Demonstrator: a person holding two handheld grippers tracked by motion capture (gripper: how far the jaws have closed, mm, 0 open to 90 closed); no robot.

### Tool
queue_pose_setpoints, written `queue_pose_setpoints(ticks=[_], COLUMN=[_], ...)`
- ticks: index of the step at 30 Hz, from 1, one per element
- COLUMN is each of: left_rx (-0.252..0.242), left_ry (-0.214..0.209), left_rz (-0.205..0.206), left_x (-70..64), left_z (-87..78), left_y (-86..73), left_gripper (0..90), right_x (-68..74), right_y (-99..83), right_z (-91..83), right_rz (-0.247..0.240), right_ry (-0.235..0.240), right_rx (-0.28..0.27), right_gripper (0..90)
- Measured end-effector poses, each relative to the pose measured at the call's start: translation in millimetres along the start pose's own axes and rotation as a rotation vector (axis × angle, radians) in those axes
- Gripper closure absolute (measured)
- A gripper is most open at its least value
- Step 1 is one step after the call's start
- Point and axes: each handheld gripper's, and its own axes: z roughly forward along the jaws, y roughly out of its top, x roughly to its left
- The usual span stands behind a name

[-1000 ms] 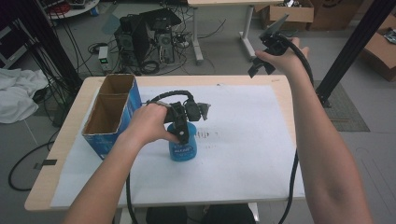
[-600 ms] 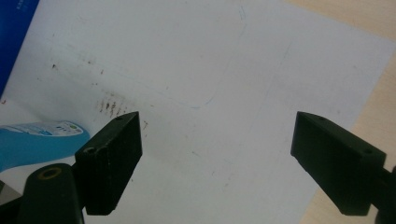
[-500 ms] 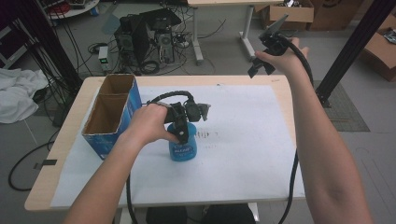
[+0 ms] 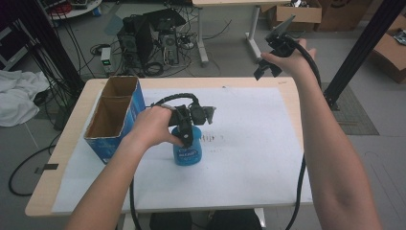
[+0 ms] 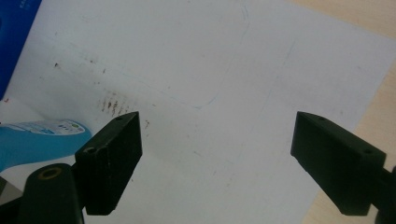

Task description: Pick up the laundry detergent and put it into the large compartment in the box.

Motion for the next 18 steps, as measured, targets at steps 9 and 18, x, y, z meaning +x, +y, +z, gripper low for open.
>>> queue_pose_setpoints(ticks=[9, 18], left_rx=[-0.003, 0.001], left_ry=[-0.002, -0.004], left_rz=[0.005, 0.003], left_x=[0.5, 1.1], left_z=[-0.4, -1.0], left_y=[-0.5, -0.5], left_gripper=[36.7, 37.3], right_x=[-1.7, -2.1], right_y=[-1.8, -2.4], right_z=[0.2, 1.7], right_rz=[0.000, 0.003], right_ry=[0.001, 0.006], right_rx=[0.002, 0.002], right_gripper=[16.5, 16.5])
